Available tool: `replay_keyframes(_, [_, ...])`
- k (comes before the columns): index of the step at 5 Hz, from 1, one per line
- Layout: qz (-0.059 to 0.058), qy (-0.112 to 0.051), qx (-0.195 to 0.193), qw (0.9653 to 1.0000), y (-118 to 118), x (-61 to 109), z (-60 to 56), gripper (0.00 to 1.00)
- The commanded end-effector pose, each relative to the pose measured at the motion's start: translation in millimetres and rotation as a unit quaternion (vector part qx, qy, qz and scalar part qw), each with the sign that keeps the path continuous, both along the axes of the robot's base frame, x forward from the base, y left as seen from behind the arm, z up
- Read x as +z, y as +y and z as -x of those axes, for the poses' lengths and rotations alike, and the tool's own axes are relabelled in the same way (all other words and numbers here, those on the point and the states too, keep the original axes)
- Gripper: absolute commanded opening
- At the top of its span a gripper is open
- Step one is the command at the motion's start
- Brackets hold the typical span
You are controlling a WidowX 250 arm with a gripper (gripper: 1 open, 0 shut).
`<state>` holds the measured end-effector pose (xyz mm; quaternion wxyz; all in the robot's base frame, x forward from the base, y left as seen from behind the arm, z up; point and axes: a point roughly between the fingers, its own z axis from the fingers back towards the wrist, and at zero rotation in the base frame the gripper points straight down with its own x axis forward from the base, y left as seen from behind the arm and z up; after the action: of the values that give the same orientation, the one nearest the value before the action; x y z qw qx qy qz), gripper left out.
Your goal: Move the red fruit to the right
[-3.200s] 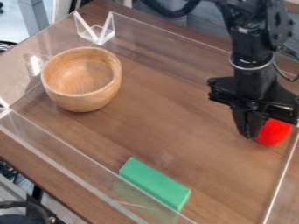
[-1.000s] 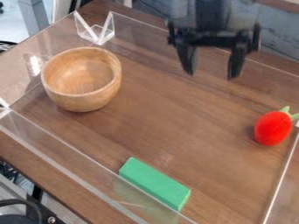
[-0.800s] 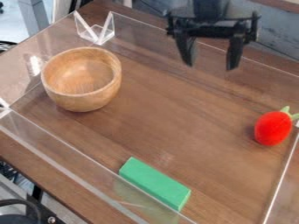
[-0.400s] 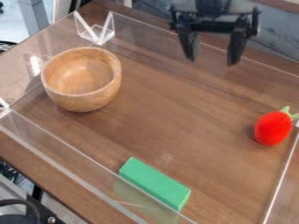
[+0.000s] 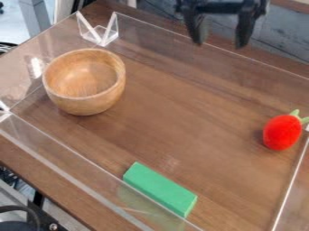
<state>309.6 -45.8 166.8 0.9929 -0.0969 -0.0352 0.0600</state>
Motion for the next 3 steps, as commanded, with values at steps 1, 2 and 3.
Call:
replay_keyframes(1, [0.011, -0.022, -0.028, 0.9993, -11, 23.7, -12.5, 1.0])
replay_keyframes(2, [0.021, -0.021, -0.056, 0.998, -33, 21.0, -19.0, 1.0])
replay_keyframes(3, [0.027, -0.017, -0.076, 0.9966, -51, 13.2, -25.8, 0.0])
